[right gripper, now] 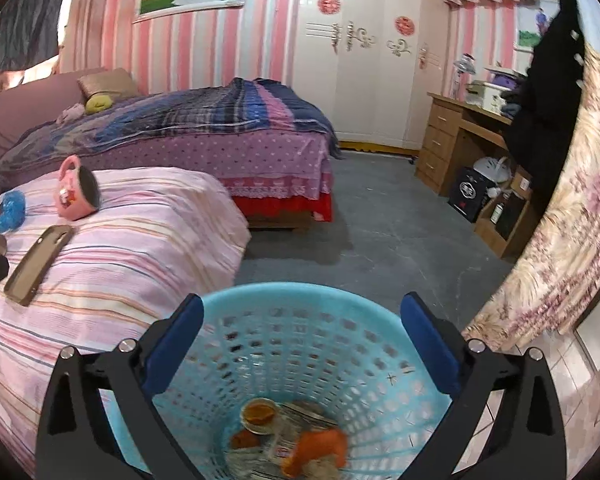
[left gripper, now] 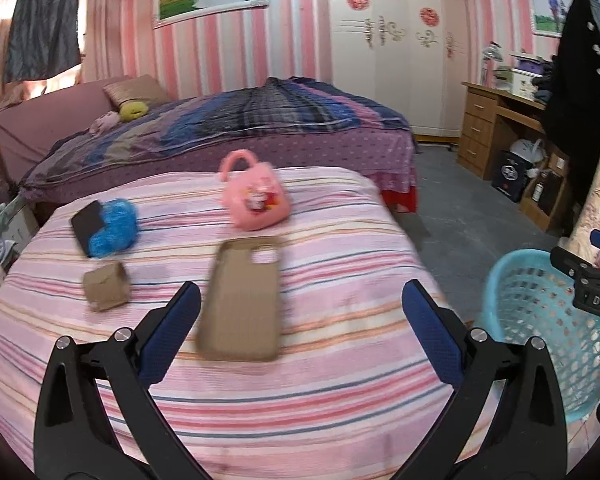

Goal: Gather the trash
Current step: 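Move both open grippers back over the bed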

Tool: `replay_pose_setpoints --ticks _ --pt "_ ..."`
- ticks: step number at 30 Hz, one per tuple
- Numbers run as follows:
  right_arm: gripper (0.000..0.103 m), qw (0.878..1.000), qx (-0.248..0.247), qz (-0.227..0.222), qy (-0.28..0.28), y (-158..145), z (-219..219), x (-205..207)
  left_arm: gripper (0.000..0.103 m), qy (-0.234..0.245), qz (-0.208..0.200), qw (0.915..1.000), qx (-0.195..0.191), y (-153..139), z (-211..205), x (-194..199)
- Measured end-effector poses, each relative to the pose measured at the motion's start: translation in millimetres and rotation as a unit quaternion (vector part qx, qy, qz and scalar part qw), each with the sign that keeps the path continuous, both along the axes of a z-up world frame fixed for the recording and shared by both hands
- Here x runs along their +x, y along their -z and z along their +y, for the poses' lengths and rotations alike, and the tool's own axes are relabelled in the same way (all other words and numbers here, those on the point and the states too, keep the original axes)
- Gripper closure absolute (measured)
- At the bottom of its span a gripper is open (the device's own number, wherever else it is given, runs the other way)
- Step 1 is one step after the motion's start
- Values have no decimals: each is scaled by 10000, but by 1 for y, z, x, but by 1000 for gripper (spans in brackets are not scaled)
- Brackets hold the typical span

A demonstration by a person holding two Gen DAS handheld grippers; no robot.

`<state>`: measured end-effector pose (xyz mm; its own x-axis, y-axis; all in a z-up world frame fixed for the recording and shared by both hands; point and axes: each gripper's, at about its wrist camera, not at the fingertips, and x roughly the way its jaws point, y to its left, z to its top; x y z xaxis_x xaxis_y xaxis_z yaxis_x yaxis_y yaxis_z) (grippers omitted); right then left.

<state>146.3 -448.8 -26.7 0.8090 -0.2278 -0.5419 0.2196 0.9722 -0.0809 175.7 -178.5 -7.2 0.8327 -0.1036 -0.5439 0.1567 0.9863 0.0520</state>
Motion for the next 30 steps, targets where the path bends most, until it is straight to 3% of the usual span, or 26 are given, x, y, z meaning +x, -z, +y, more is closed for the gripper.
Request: replay_pose_setpoints --ticks 8,13,21,30 --pt "5 9988 -127 43 -464 -4 59 22 6 -558 -30 9980 292 -1 69 21" --pt "5 9982 -73 45 -593 -3 87 33 6 -1012 4 9948 85 11 117 33" --pt "5 9962 101 237 -836 10 136 57 6 -1323 229 9906 249 31 152 52" --pt "5 9941 55 423 -995 24 165 81 6 -1589 778 9841 -132 46 194 79"
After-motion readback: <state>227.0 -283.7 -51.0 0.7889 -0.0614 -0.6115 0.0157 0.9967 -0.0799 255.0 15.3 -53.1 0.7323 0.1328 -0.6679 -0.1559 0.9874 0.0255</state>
